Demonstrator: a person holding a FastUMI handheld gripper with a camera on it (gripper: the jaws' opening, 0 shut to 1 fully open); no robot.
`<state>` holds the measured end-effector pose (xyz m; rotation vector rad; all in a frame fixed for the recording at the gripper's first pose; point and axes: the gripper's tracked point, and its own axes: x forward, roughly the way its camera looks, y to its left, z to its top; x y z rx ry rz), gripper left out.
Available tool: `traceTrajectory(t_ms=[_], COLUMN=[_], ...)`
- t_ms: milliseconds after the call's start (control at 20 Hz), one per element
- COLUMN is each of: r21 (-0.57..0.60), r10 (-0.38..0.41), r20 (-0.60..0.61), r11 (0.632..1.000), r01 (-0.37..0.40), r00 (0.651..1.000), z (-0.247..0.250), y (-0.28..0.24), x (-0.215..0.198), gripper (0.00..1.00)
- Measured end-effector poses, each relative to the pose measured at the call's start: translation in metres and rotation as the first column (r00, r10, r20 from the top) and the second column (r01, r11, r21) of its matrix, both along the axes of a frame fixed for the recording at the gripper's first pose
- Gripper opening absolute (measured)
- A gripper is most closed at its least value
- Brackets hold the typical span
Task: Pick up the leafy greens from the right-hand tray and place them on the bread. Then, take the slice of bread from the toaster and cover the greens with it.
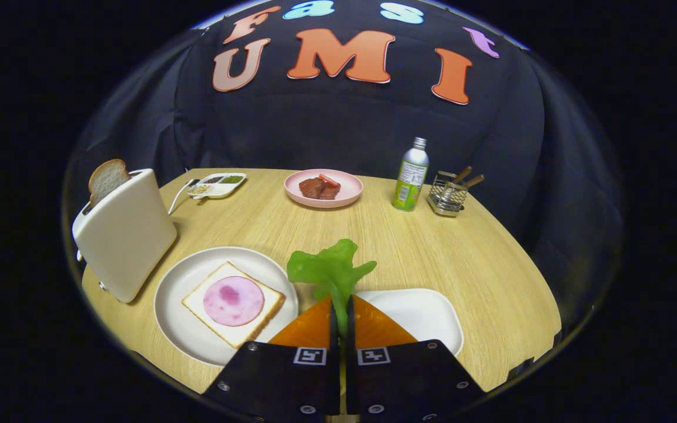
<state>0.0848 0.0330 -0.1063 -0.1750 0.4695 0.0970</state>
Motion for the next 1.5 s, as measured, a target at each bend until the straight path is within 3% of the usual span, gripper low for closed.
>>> traceTrajectory(t_ms=[600,1350,1500], r21=[-0.009,-0.031,-0.056], r10=[0.147,0.179,0.172], r20=[-0.022,-0.057,-0.060], r11=[0.989,0.983,0.983], r01=[-0.147,-0.181,-0.175], r00=[0.989,0.982,0.983], z=[-0.008,-0.035,-0.042], y=[0.072,0.115,0.119], x=[-0.012,-0.005,-0.003], gripper=[0.05,0.05,0.12])
